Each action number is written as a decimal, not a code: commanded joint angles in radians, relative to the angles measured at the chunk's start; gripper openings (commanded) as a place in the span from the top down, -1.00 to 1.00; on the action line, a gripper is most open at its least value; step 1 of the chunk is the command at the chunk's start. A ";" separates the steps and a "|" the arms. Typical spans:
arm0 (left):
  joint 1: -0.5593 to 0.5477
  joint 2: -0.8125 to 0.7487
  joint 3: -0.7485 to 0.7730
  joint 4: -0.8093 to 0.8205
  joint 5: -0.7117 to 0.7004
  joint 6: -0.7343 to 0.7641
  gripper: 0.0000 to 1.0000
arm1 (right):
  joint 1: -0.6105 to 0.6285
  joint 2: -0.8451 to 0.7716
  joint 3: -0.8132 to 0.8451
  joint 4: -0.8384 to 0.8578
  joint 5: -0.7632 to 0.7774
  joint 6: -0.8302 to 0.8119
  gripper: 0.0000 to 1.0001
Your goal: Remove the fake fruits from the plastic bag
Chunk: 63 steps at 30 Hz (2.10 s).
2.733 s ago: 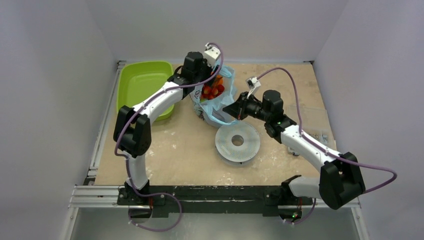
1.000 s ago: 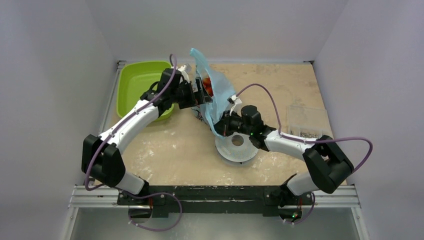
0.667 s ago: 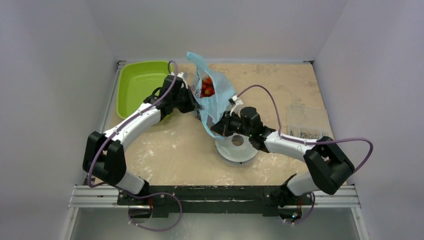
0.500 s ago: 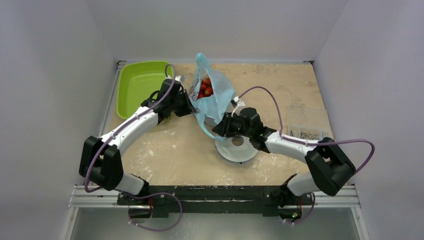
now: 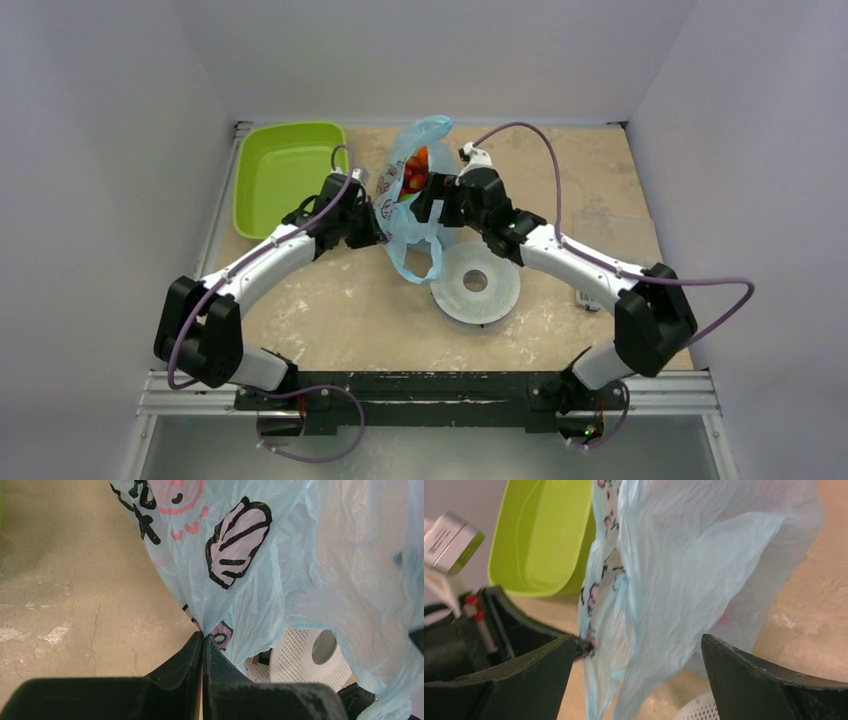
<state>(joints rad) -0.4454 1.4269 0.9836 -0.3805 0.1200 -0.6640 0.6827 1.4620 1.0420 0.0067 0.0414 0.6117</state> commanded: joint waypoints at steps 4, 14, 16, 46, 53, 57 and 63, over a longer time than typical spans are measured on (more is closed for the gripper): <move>0.006 -0.040 0.024 0.040 0.029 0.029 1.00 | 0.007 0.210 0.199 -0.140 0.266 0.075 -0.94; 0.007 -0.039 0.031 -0.032 -0.035 0.031 1.00 | 0.015 0.178 0.091 -0.071 0.294 0.059 0.73; 0.008 -0.037 0.031 -0.039 -0.041 0.023 1.00 | 0.016 0.153 0.068 -0.094 0.268 0.044 1.00; -0.185 -0.041 0.287 0.088 0.054 0.235 -0.10 | 0.022 0.037 -0.164 0.070 0.063 0.145 1.00; -0.190 0.156 0.394 0.129 0.029 0.304 0.36 | -0.036 -0.014 -0.221 0.135 -0.009 0.165 1.00; -0.206 0.271 0.481 0.099 -0.007 0.339 0.62 | -0.064 -0.013 -0.237 0.146 -0.039 0.162 1.00; -0.220 0.367 0.533 0.114 -0.128 0.360 0.54 | -0.074 -0.015 -0.235 0.153 -0.058 0.144 1.00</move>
<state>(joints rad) -0.6552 1.7660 1.4300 -0.3008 0.0948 -0.3470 0.6132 1.4723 0.8066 0.1131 0.0101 0.7635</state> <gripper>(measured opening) 0.190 0.004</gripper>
